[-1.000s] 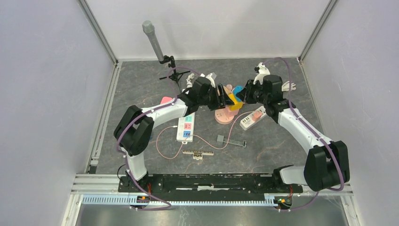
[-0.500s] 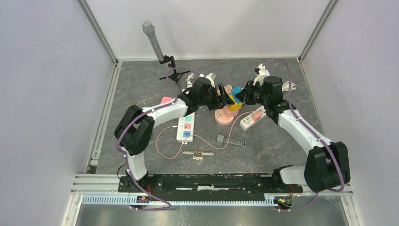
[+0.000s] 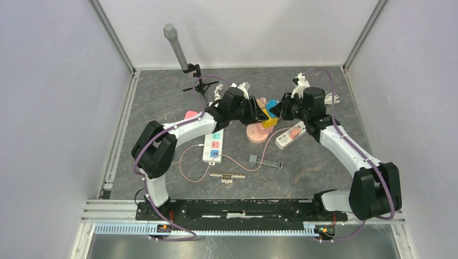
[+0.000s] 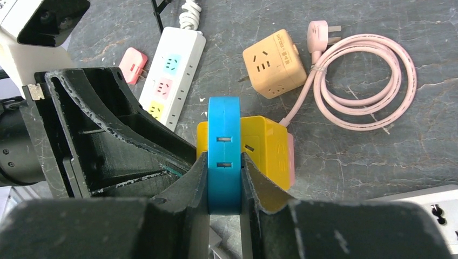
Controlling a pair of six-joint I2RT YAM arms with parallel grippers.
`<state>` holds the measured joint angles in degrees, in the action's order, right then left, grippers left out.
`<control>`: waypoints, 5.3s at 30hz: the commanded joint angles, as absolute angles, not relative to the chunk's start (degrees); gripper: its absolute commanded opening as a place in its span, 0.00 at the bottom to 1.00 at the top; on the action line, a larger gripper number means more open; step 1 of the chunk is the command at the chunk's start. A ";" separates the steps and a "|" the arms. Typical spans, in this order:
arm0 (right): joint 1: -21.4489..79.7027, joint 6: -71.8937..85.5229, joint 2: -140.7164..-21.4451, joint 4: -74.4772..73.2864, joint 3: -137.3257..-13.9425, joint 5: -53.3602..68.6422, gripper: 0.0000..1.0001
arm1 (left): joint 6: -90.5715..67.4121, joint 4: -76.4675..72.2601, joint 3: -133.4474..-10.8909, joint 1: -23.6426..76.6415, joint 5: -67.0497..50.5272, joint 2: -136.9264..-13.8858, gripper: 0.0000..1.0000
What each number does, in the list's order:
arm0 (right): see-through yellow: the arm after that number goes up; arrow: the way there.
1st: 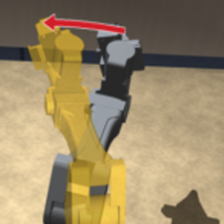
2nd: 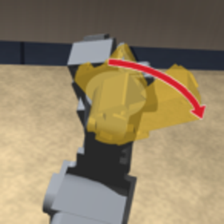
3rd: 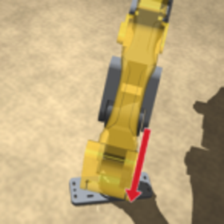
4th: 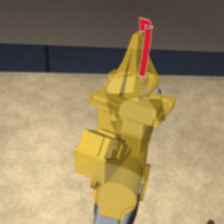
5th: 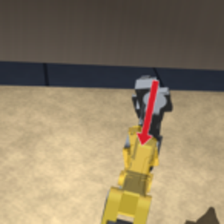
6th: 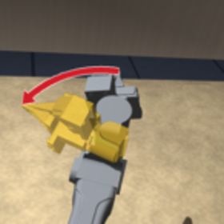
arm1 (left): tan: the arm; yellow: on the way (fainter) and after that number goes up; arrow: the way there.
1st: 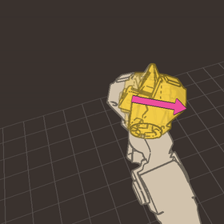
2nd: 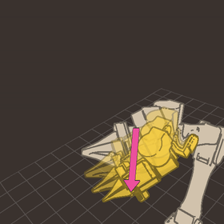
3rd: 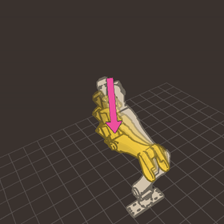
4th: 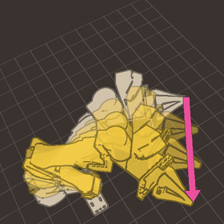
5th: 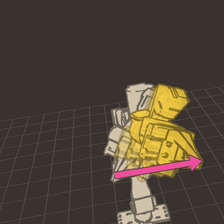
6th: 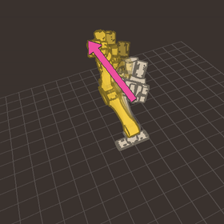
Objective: Pull the plug off the socket
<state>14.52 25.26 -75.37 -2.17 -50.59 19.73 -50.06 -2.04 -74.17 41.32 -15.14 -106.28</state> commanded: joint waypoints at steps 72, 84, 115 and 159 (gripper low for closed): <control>-1.94 19.02 -97.97 -2.61 -60.90 18.16 0.51 | -32.52 16.34 -66.75 39.38 -1.92 -93.37 0.99; -0.56 15.33 -81.68 -5.01 -55.03 14.42 0.85 | -30.72 13.26 -64.28 39.38 -0.52 -89.58 1.00; 29.31 9.00 -77.71 -6.91 -55.43 -9.41 0.97 | -42.05 7.33 -65.11 39.38 -9.49 -92.14 0.90; 33.01 14.27 -79.27 -15.00 -56.60 -5.19 0.00 | -52.31 -4.44 -67.09 39.46 -12.31 -108.91 0.46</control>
<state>30.48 11.46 -80.34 -11.25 -54.52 -9.21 -51.16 -3.36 -69.32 39.35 -15.64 -109.45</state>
